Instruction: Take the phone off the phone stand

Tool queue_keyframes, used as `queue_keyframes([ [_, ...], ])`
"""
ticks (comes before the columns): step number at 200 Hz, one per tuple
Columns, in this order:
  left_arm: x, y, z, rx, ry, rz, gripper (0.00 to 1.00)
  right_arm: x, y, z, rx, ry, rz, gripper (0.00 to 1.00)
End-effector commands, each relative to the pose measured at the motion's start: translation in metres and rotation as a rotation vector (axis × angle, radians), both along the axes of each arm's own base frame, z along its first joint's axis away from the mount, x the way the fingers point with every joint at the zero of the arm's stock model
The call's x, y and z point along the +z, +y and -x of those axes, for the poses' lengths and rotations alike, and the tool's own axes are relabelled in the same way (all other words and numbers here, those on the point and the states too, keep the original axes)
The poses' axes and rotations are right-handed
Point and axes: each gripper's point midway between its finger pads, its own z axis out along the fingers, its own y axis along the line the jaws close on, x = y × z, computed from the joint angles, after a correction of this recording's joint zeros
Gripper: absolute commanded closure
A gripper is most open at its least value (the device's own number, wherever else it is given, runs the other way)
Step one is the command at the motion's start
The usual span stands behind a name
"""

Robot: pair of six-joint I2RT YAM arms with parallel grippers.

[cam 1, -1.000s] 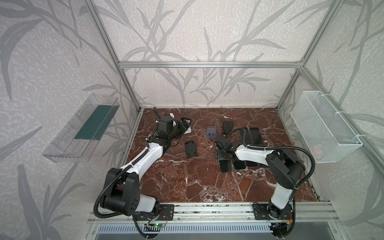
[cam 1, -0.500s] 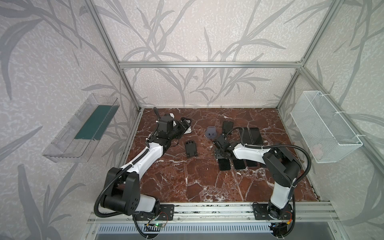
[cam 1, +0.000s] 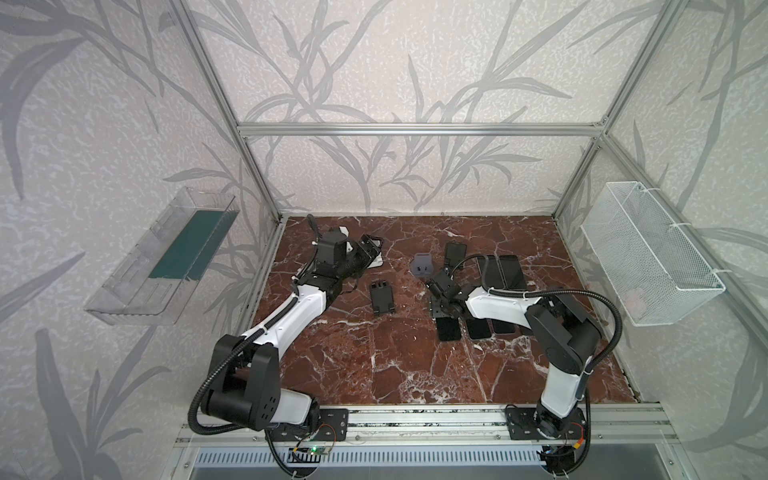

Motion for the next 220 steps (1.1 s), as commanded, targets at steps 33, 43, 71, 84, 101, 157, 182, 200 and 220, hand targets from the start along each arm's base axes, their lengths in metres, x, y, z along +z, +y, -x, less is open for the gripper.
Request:
queue_keyframes([
  [33,0.0,-0.0039,0.0003,-0.013,-0.005,0.003,0.12,-0.0268,-0.0229,0.0294,0.0,0.105,0.099,0.24],
  [43,-0.0007,-0.0033,0.0001,-0.011,-0.003,0.002,0.12,-0.0277,-0.0223,0.0308,0.0,0.109,0.096,0.24],
  [71,-0.0006,-0.003,0.0003,-0.01,-0.003,0.0,0.12,-0.0278,-0.0228,0.0323,0.001,0.111,0.103,0.23],
  [84,-0.0007,-0.0032,-0.0001,-0.011,-0.004,0.0,0.12,-0.027,-0.0225,0.0325,0.0,0.11,0.099,0.23],
  [101,-0.0013,-0.0027,0.0,-0.009,-0.004,-0.004,0.12,-0.026,-0.021,0.0327,0.004,0.113,0.1,0.23],
  [157,0.0004,-0.0036,0.0,-0.013,-0.006,0.002,0.12,-0.0243,-0.0188,0.0331,0.013,0.097,0.144,0.21],
  [182,-0.0007,-0.0032,0.0008,-0.01,-0.004,-0.002,0.12,-0.0255,-0.0194,0.0339,0.013,0.094,0.163,0.21],
  [200,0.0006,-0.0043,0.0008,-0.015,-0.006,0.004,0.12,-0.0238,-0.0252,0.0333,-0.001,0.08,0.184,0.22],
  [220,0.0003,-0.0036,0.0008,-0.012,-0.006,0.001,0.12,-0.0226,-0.0279,0.0329,0.006,0.073,0.198,0.22],
])
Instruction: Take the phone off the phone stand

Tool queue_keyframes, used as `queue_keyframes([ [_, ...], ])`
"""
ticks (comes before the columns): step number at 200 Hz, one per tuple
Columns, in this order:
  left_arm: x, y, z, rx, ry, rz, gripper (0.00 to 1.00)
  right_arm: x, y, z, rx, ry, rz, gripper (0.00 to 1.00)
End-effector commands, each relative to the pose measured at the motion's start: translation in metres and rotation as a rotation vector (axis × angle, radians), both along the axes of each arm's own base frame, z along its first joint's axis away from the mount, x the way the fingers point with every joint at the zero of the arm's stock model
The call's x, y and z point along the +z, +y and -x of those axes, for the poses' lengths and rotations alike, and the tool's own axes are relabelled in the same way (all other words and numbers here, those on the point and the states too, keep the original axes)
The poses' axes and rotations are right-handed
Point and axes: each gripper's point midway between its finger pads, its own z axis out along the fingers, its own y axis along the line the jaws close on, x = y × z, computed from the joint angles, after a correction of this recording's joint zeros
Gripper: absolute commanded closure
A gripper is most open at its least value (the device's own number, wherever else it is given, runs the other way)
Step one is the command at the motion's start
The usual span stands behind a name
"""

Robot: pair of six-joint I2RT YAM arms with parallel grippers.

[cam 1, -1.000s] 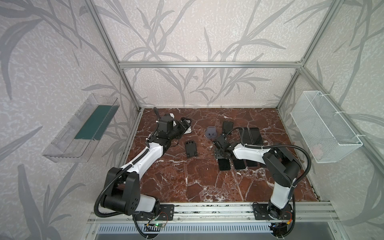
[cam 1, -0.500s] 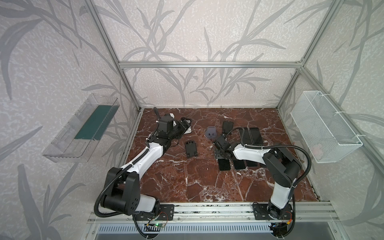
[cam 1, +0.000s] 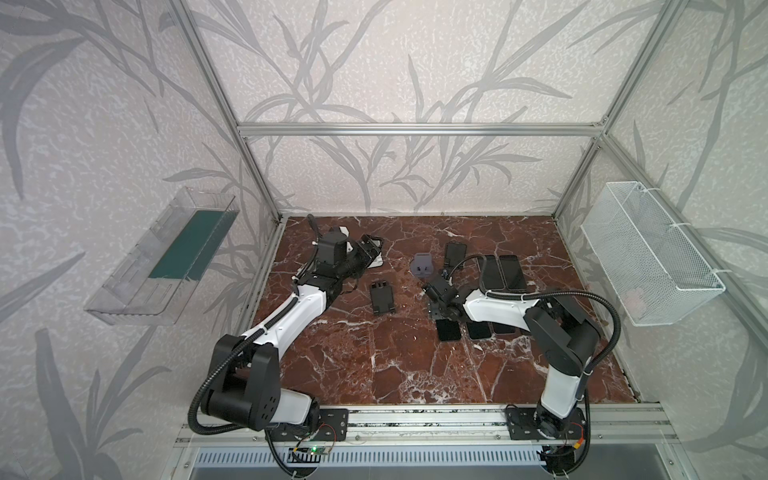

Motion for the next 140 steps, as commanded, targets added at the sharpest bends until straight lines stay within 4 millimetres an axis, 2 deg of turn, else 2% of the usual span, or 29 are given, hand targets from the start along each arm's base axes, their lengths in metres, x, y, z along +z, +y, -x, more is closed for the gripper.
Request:
queue_keyframes([
  [1,-0.0003,-0.0031,0.0007,-0.011,-0.004,0.0,0.12,-0.0245,-0.0296,0.0269,0.01,0.11,0.15,0.22],
  [21,0.0009,-0.0037,0.0005,-0.013,-0.006,0.005,0.12,-0.0206,-0.0352,0.0233,0.018,0.099,0.183,0.22],
  [59,-0.0007,-0.0032,0.0002,-0.011,-0.004,0.0,0.12,-0.0192,-0.0374,0.0213,0.02,0.103,0.144,0.23],
  [114,-0.0022,-0.0047,0.0004,-0.016,0.0,-0.001,0.12,-0.0205,-0.0329,0.0229,0.042,0.11,0.117,0.23],
  [140,-0.0023,-0.0036,0.0002,-0.011,-0.001,-0.006,0.12,-0.0183,-0.0374,0.0212,0.04,0.108,0.13,0.23],
])
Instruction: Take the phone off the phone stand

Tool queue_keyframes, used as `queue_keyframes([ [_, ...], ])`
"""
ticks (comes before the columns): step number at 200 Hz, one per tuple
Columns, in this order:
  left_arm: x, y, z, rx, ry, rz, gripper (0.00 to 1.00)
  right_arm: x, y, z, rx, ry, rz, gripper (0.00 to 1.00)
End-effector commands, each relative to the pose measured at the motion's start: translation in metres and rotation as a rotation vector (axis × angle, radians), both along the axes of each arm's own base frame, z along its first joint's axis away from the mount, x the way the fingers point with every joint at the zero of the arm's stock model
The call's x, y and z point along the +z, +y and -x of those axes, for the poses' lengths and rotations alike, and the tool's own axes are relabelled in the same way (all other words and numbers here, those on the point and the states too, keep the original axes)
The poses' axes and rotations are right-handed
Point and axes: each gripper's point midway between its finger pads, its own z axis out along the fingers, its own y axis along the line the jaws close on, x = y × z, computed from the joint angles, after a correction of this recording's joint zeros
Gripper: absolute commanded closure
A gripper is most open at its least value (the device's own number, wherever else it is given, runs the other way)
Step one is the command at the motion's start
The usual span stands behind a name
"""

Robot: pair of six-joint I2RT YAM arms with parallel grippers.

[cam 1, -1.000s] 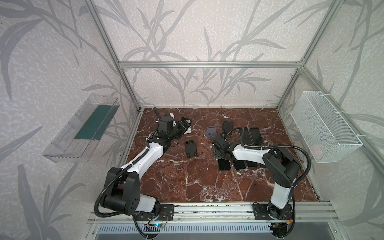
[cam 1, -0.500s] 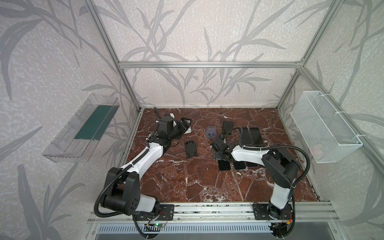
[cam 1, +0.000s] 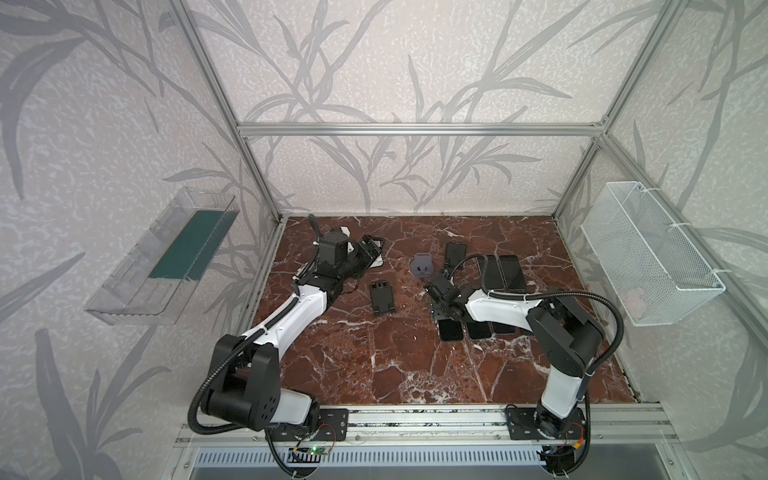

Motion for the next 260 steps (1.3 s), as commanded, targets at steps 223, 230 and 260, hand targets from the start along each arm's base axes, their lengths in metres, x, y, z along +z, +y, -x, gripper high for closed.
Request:
queue_keyframes([
  [223,0.007,-0.002,0.0,-0.018,-0.021,-0.006,0.12,0.029,0.004,0.01,0.121,0.066,-0.135,0.18],
  [230,0.011,-0.002,0.001,-0.018,-0.032,-0.009,0.12,0.04,0.006,0.008,0.126,0.047,-0.145,0.17],
  [260,0.027,0.006,0.003,-0.007,-0.086,-0.077,0.12,0.084,0.007,0.005,0.149,-0.039,-0.19,0.15],
])
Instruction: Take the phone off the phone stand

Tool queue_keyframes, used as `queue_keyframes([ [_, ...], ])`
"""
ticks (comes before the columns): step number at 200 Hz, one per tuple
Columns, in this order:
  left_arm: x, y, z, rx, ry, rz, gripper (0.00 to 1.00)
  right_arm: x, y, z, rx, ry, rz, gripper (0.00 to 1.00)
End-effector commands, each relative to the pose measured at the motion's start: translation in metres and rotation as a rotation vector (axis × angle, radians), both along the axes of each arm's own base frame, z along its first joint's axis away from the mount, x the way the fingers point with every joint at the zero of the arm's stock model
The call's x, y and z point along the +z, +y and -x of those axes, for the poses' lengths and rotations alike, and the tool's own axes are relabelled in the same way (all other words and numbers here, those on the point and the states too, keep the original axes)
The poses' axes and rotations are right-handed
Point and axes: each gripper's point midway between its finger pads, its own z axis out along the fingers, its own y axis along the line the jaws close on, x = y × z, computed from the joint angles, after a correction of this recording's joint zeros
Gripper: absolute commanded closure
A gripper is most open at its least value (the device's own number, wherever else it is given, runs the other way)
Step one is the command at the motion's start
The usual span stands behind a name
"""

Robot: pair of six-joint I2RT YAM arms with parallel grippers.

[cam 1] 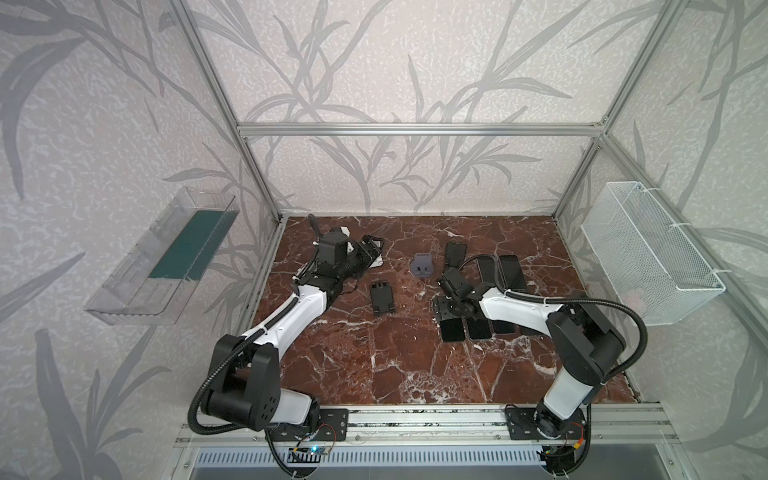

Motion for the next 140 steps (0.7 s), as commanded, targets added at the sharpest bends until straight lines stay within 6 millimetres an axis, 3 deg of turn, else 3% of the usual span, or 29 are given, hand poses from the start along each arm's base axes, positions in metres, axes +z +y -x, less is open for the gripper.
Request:
queue_keyframes([
  [1,0.029,0.005,0.002,-0.001,-0.081,-0.054,0.12,0.053,0.006,-0.007,0.025,-0.095,-0.063,0.14],
  [49,0.079,0.022,0.01,-0.005,-0.252,-0.258,0.09,0.131,-0.009,0.0,0.032,-0.307,-0.157,0.1],
  [65,0.105,0.022,0.02,-0.017,-0.376,-0.387,0.08,0.163,-0.017,0.008,0.043,-0.387,-0.195,0.08],
  [69,0.109,0.021,0.023,-0.017,-0.4,-0.425,0.07,0.171,-0.019,0.011,0.051,-0.41,-0.201,0.0],
  [74,0.113,0.022,0.027,-0.014,-0.425,-0.47,0.01,0.18,-0.022,0.013,0.06,-0.437,-0.205,0.01],
  [89,0.122,0.03,0.039,0.018,-0.48,-0.605,0.01,0.206,-0.032,0.02,0.089,-0.534,-0.193,0.01],
  [102,0.123,0.032,0.048,-0.009,-0.524,-0.706,0.01,0.218,-0.047,0.023,0.015,-0.607,-0.222,0.01],
  [116,0.115,0.05,0.053,0.039,-0.487,-0.797,0.01,0.223,-0.058,0.022,-0.047,-0.721,-0.273,0.01],
  [140,0.092,0.084,0.069,0.156,-0.464,-0.906,0.01,0.23,-0.057,0.029,0.036,-0.989,-0.335,0.01],
])
